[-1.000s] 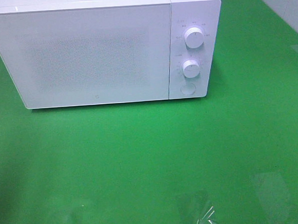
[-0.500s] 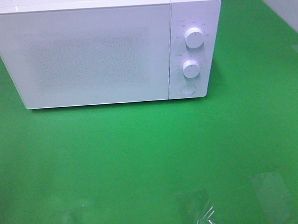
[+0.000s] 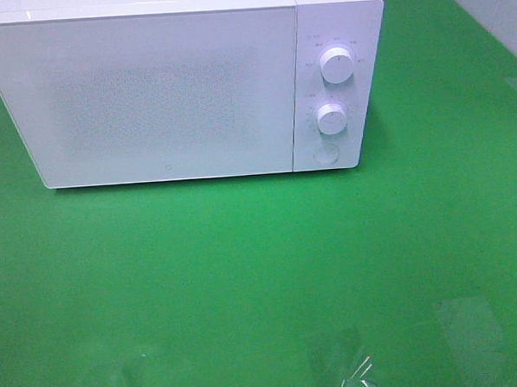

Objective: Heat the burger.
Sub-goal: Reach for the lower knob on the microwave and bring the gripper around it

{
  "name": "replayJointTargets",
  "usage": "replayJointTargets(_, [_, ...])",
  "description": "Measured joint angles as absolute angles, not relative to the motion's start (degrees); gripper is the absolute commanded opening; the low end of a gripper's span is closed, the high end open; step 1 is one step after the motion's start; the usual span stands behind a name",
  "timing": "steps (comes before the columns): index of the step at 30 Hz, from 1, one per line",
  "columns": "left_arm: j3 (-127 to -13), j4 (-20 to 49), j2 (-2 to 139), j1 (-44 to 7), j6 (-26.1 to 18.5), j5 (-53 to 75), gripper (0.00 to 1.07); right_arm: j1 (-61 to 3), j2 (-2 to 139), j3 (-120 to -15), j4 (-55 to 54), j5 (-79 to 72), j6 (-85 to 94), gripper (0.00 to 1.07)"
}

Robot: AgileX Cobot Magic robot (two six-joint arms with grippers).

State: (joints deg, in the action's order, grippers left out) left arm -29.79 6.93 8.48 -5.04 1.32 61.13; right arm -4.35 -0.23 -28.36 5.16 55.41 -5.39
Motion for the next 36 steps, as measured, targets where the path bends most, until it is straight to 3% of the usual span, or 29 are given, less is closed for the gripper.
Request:
replayJointTargets(10, [-29.79, 7.51, -0.06, -5.04, 1.32, 61.13, 0.91, -4.35, -0.23, -28.36, 5.16, 55.41, -5.39, 0.73])
replayJointTargets(36, [-29.79, 7.51, -0.29, -5.04, 1.32, 61.13, 0.91, -4.35, -0.23, -28.36, 5.16, 55.41, -5.39, 0.73])
